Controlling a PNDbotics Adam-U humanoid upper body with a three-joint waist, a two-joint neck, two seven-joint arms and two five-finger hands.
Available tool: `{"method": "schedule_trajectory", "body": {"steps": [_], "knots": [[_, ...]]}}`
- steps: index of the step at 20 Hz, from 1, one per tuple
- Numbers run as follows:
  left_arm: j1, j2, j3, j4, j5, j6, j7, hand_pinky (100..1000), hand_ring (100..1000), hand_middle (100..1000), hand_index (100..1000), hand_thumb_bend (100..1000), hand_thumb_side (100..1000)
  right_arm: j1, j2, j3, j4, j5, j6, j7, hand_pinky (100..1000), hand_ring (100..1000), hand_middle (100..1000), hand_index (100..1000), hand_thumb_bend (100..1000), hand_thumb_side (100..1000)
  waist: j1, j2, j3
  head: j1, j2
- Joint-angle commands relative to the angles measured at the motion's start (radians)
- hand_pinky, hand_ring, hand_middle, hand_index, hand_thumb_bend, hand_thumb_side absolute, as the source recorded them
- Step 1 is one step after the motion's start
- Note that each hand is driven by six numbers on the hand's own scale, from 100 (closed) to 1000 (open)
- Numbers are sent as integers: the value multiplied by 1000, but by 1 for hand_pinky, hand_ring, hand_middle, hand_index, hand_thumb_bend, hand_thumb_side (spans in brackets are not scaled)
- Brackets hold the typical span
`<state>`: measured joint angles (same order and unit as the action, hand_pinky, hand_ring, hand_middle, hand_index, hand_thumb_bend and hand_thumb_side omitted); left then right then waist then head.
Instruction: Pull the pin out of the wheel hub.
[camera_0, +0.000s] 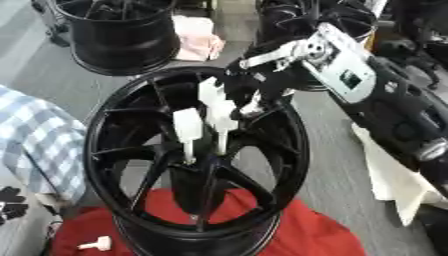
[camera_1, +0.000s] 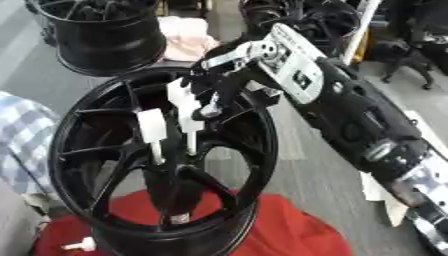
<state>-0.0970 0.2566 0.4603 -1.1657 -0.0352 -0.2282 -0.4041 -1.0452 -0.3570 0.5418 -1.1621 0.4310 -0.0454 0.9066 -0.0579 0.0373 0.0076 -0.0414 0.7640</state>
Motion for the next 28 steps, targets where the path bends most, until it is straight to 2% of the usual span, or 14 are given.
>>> {"method": "schedule_trajectory", "body": {"steps": [1, 14, 15, 26, 28], "knots": [[-11, 20, 0, -20, 4, -1, -4, 716, 648, 601, 744, 430, 685, -13, -5, -17, 10, 17, -11, 0, 872, 915, 840, 918, 346, 473, 8, -8, 1, -3, -1], [-12, 19, -1, -22, 4, 1, -6, 716, 649, 602, 744, 431, 685, -11, 19, -12, 8, 9, -19, -9, 859, 890, 801, 879, 310, 449, 8, -8, 4, -6, -2], [-13, 18, -1, -22, 4, 1, -6, 715, 649, 602, 744, 432, 685, -10, 23, -11, 8, 9, -19, -8, 840, 856, 770, 855, 278, 431, 8, -7, 4, -7, -2], [-16, 17, -2, -30, 6, 4, -9, 715, 650, 602, 744, 433, 685, 2, 61, -5, 41, 34, -34, -1, 791, 789, 702, 813, 190, 346, 7, -5, 8, -8, -3], [-17, 16, -2, -31, 6, 5, -9, 714, 650, 601, 744, 434, 685, 3, 63, -5, 44, 37, -38, 0, 767, 759, 662, 788, 158, 316, 7, -5, 8, -7, -4]]}}
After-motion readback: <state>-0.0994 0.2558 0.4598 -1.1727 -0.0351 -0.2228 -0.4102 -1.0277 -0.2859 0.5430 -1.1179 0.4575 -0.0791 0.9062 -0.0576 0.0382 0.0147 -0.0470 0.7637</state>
